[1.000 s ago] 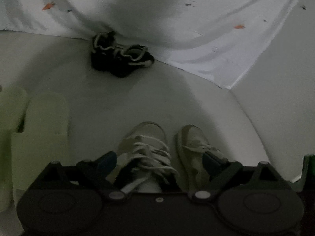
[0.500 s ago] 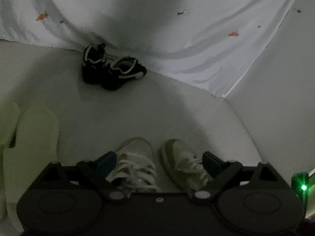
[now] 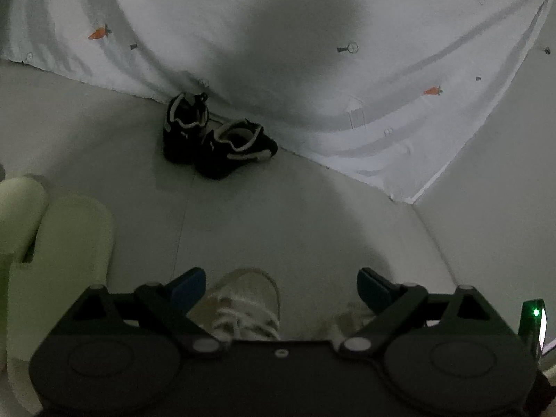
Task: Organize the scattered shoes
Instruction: 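Grasp the beige-and-black high-top sneaker by its heel with the right tool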
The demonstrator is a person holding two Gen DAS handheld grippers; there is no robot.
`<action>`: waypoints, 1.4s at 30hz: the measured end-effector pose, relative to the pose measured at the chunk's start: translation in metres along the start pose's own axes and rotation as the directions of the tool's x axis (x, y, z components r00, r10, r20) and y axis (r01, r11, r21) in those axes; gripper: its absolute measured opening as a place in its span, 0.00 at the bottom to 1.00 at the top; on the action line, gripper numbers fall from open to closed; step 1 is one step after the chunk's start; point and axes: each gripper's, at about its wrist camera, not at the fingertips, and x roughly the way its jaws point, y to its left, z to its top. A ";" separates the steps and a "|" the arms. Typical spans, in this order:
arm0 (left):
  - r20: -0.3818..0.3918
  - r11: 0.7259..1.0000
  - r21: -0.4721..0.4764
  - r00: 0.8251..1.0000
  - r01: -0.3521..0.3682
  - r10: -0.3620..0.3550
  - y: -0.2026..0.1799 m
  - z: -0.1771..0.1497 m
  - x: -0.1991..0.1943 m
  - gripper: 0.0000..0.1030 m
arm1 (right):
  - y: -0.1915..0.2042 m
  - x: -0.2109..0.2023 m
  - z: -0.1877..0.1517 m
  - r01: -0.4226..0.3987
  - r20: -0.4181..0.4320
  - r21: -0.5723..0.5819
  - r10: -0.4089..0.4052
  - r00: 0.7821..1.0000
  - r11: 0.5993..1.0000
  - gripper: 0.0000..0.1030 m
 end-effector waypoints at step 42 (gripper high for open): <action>0.033 0.990 -0.116 0.996 -0.082 0.087 0.039 -0.027 -0.059 0.92 | 0.085 0.019 -0.082 -0.332 -0.111 -0.327 0.313 0.943 0.885 0.77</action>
